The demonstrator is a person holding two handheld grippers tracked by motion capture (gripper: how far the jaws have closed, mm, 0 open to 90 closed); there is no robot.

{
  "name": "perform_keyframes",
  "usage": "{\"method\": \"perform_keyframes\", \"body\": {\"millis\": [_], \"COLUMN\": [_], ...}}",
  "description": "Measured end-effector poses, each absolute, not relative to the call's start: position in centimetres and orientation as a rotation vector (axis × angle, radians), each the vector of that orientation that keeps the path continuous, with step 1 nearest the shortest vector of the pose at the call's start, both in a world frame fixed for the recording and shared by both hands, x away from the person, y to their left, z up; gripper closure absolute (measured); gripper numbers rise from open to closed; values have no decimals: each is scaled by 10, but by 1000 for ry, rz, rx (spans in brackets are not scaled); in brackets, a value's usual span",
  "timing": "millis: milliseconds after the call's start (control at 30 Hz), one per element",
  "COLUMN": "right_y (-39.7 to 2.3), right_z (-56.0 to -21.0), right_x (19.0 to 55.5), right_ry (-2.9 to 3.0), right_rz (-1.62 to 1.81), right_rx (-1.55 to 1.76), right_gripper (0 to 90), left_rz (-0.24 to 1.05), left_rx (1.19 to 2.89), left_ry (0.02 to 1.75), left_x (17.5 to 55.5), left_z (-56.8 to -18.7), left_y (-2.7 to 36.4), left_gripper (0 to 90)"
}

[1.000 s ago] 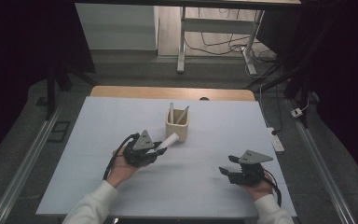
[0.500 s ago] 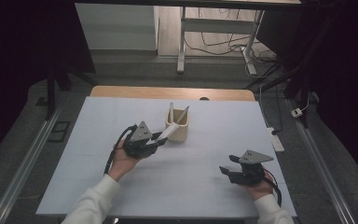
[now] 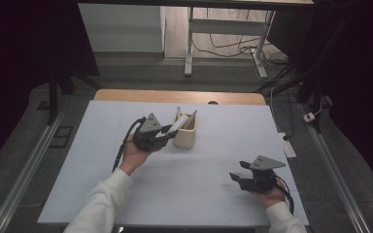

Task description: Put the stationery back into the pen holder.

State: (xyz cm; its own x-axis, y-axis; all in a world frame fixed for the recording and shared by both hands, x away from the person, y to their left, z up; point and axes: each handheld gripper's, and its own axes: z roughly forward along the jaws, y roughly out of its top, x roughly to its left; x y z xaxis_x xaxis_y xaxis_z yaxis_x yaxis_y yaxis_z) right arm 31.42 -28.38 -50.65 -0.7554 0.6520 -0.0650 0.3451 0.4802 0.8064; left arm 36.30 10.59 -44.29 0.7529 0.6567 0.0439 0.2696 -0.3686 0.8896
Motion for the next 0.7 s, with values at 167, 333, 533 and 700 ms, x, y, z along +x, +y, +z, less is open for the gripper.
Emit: {"method": "perform_keyframes", "body": {"millis": [167,333,533,700], "right_y": [-283,-284,-284,-284], "right_z": [-507,-508,-508,-508], "right_x": [315,315,315,316], "right_ry": [2376,2375,2375,2376], "right_rz": [1171,1164,1172,1175], "right_rx": [837,835,838,838], "right_gripper": [370,370,370,370], "left_rz": [494,497,500,481], "left_rx": [1927,1924,1925,1926], "left_ry": [728,752,770,794], "left_x": [378,396,412,421], "left_z": [-440,-438,-440,-448], "left_y": [103,96,85,79], "left_gripper": [703,702,702,702]}}
